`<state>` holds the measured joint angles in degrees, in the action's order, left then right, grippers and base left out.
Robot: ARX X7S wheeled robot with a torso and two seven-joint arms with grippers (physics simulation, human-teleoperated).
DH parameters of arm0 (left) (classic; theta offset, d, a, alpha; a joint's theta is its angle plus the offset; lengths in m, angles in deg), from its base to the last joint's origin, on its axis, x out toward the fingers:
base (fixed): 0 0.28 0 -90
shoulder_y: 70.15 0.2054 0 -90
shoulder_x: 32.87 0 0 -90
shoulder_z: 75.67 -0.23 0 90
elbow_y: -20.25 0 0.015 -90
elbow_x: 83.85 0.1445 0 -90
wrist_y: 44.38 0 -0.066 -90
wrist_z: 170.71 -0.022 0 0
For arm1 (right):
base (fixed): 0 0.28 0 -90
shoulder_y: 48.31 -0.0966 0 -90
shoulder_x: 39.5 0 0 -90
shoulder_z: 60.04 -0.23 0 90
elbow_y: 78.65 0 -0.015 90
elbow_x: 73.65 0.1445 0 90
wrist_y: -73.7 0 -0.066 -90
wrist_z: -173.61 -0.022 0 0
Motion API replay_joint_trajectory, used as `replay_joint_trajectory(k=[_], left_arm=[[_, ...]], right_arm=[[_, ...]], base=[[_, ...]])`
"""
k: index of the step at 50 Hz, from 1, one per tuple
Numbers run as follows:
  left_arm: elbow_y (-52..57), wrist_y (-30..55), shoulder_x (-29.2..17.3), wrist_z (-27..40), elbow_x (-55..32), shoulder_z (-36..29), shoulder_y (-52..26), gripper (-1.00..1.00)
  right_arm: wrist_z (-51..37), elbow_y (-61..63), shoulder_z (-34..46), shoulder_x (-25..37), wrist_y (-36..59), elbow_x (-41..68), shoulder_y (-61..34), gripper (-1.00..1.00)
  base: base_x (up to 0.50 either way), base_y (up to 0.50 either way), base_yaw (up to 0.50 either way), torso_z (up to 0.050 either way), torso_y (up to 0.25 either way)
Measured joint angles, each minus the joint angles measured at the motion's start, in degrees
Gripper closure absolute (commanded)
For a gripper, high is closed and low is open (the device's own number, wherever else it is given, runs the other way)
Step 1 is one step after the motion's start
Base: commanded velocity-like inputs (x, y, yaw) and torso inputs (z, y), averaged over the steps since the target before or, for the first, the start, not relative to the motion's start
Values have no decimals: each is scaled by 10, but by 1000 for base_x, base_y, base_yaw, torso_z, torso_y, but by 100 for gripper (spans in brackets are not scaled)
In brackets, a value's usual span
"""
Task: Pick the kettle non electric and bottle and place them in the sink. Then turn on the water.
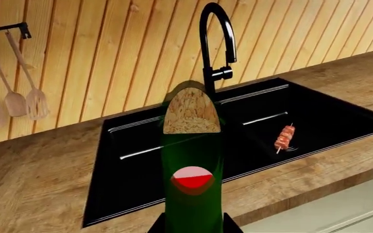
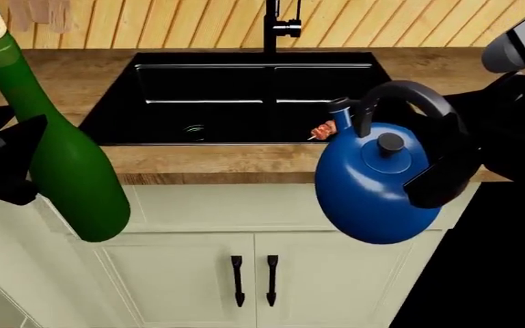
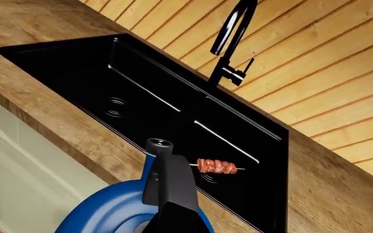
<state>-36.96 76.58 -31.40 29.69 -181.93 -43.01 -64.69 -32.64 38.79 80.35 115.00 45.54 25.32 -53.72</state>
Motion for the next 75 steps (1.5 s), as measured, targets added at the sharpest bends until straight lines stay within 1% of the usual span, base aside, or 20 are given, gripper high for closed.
replay_joint_trajectory(k=[10, 36, 58, 75], left_arm=[[0, 0, 1, 0, -1, 2, 2, 100], [-1, -6, 1, -4, 5, 5, 11, 100], [-1, -8, -2, -5, 4, 11, 17, 100], [-2, -7, -2, -6, 3, 16, 19, 100]], right_arm=[[-1, -3, 1, -3, 5, 5, -4, 100], [-1, -19, -1, -16, 23, 12, -25, 100], [-4, -5, -1, -9, 10, 7, -7, 100], [-5, -8, -3, -12, 14, 9, -12, 100]], base=[[2, 177, 0, 1, 2], [4, 313, 0, 0, 2], [4, 315, 0, 0, 3], [4, 315, 0, 1, 2]])
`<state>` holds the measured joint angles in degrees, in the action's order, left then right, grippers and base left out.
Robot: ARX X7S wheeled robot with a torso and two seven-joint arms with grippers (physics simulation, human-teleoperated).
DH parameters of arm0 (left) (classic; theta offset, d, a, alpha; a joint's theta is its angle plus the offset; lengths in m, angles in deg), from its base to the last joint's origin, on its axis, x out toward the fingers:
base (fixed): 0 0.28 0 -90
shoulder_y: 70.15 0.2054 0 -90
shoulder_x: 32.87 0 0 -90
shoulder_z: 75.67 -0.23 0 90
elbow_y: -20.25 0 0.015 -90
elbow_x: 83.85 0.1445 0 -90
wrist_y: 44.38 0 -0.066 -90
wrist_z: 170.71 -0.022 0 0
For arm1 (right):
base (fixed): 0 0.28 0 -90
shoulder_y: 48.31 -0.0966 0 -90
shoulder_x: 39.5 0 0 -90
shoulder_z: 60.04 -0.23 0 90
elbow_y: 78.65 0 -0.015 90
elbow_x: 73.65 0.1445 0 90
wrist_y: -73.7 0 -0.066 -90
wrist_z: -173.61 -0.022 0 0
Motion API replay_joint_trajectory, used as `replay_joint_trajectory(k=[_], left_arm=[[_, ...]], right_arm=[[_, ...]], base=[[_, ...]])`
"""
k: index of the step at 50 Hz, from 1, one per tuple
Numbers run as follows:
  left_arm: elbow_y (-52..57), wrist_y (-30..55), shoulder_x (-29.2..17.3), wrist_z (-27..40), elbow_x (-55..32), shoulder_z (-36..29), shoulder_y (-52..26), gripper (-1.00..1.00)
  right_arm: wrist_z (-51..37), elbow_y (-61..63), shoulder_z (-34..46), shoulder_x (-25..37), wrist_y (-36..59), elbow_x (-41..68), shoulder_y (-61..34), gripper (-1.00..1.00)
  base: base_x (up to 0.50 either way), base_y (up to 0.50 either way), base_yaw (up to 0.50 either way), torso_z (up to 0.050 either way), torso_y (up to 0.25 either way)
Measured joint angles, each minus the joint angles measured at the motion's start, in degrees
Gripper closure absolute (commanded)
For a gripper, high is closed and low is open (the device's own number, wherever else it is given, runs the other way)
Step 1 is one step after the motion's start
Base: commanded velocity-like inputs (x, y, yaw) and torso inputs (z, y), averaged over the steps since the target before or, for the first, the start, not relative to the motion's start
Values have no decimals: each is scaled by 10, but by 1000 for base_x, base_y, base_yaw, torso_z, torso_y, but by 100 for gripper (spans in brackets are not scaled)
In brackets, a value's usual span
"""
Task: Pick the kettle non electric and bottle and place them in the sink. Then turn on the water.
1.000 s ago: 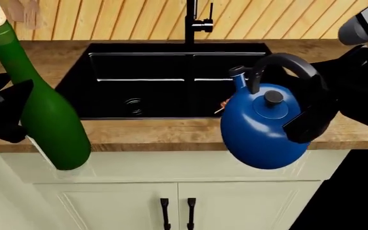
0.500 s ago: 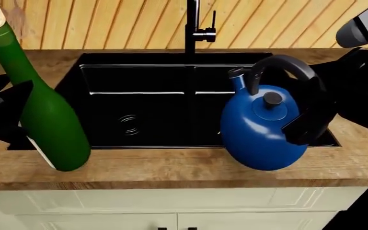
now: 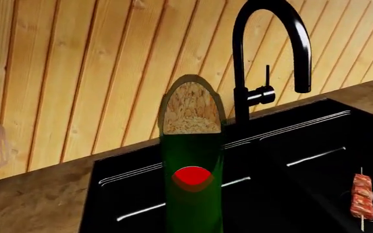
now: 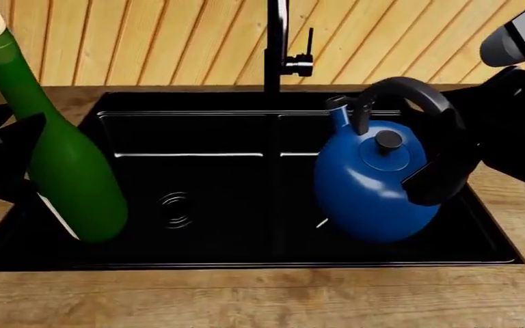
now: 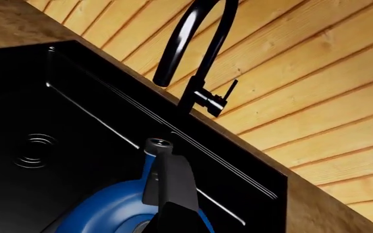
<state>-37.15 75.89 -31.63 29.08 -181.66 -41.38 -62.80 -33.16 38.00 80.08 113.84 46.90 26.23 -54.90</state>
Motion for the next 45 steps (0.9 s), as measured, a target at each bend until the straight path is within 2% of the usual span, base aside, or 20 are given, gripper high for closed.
replay_joint_trajectory(k=[31, 45], left_arm=[[3, 5, 0, 7, -8, 11, 3, 100], [2, 6, 1, 5, -7, 15, 6, 100]], right_arm=[[-3, 3, -2, 2, -2, 0, 6, 100], [-6, -7, -3, -4, 5, 2, -4, 100]], base=[[4, 315, 0, 1, 3], [0, 6, 0, 1, 3]])
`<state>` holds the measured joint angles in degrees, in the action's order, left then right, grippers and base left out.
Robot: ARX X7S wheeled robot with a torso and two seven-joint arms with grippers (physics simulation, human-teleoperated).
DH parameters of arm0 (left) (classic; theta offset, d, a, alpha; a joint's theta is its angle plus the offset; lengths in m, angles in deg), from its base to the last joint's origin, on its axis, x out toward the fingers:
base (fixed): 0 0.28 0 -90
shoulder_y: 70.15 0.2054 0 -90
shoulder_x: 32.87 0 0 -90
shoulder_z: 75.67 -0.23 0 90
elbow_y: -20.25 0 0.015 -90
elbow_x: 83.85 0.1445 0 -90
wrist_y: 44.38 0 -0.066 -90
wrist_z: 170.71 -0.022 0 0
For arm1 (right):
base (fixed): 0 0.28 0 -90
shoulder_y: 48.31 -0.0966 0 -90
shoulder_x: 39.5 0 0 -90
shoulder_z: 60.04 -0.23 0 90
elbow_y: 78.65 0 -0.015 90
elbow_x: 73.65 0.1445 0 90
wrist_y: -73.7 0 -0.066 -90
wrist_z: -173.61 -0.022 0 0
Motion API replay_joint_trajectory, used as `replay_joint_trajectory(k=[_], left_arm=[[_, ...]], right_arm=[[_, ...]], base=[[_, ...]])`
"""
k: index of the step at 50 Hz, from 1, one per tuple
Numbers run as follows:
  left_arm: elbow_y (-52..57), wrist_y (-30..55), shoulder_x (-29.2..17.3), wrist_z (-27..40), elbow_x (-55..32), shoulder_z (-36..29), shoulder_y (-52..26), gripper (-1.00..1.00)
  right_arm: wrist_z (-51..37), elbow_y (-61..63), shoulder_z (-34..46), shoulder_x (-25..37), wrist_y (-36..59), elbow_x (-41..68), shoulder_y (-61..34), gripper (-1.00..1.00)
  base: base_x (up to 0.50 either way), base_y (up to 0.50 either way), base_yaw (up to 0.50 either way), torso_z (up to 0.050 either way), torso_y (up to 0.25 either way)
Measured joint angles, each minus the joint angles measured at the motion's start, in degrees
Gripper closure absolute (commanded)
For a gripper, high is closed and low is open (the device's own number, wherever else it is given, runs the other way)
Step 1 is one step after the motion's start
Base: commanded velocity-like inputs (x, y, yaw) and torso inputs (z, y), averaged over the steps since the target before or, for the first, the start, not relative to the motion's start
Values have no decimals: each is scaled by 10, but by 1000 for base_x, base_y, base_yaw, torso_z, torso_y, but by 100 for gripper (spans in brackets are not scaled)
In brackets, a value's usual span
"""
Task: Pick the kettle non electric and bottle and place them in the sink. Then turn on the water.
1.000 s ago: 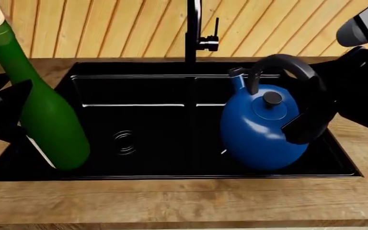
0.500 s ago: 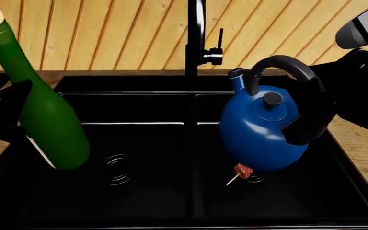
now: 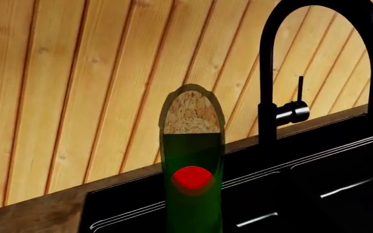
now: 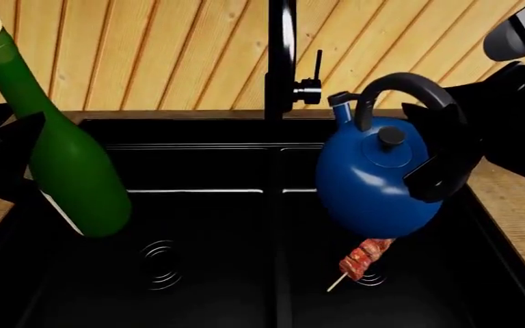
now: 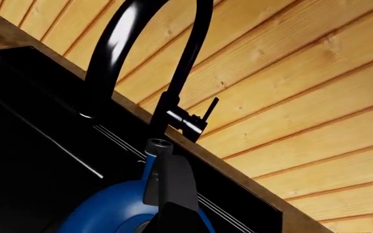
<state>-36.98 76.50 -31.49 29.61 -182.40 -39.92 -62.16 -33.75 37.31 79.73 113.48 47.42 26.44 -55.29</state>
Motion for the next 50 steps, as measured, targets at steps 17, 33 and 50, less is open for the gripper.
replay_joint_trajectory(k=[17, 33, 50], left_arm=[[-11, -3, 17, -4, 19, -6, 10, 100], [-48, -8, 65, 1, 57, -23, 18, 100], [-91, 4, 111, 9, 92, -32, 5, 100]], right_arm=[[6, -10, 5, -5, -9, -20, 16, 100], [33, -61, 27, -41, -19, -84, 34, 100], [54, -96, 45, -68, -24, -122, 46, 100]], base=[[0, 0, 0, 1, 1], [0, 0, 0, 1, 2], [0, 0, 0, 1, 2]])
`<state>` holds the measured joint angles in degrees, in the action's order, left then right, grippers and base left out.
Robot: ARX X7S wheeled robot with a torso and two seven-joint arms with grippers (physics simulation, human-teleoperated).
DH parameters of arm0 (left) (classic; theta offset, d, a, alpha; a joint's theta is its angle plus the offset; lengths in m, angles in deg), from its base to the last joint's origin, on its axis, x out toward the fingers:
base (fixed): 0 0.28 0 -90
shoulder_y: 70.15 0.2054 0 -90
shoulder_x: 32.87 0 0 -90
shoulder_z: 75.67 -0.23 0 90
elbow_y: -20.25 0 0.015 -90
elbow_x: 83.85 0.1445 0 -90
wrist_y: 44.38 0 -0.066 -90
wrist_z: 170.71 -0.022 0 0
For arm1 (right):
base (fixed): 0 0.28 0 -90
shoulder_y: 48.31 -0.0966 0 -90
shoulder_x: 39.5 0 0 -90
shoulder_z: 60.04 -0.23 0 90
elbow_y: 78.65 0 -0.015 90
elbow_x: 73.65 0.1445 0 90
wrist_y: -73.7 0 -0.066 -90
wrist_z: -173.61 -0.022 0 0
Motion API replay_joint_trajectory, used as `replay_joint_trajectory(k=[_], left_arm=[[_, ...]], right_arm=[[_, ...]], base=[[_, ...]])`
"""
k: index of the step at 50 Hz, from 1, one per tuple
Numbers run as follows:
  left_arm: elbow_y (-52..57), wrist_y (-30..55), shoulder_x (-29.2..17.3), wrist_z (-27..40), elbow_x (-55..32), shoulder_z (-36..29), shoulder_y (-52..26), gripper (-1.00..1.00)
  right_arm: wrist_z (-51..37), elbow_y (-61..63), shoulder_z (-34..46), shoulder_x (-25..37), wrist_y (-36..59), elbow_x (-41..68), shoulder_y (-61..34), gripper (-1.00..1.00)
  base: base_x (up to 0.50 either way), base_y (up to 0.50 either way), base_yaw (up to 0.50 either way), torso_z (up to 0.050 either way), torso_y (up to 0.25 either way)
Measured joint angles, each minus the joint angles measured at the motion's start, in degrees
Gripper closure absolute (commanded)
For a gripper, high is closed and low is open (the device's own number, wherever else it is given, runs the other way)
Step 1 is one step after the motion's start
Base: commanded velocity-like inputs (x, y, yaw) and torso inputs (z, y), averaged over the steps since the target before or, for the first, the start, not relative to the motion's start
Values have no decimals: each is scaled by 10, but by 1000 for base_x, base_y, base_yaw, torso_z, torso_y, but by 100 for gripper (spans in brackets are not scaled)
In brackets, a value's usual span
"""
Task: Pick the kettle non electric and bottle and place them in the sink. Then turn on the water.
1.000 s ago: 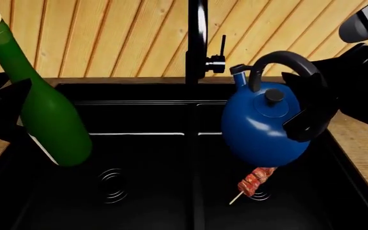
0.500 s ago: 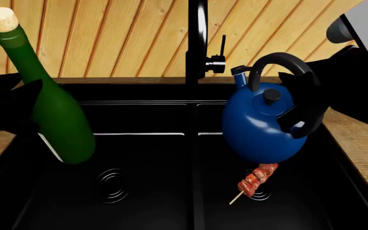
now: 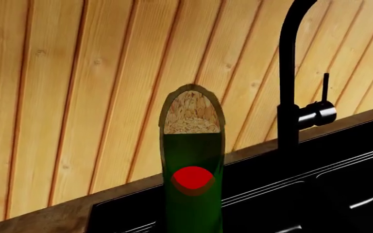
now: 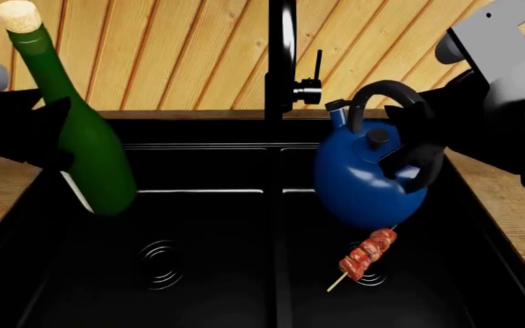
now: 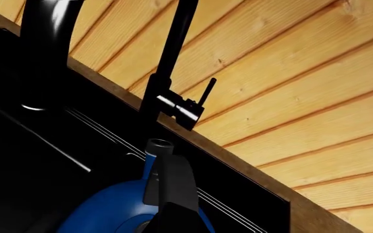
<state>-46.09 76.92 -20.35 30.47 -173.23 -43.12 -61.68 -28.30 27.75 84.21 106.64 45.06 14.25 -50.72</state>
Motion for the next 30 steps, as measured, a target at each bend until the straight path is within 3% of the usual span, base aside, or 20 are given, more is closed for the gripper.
replay_joint_trajectory(k=[30], left_arm=[[-151, 48, 156, 12, 92, -44, -23, 100]], right_arm=[[0, 2, 1, 7, 6, 6, 2, 100]], base=[[0, 0, 0, 1, 2]])
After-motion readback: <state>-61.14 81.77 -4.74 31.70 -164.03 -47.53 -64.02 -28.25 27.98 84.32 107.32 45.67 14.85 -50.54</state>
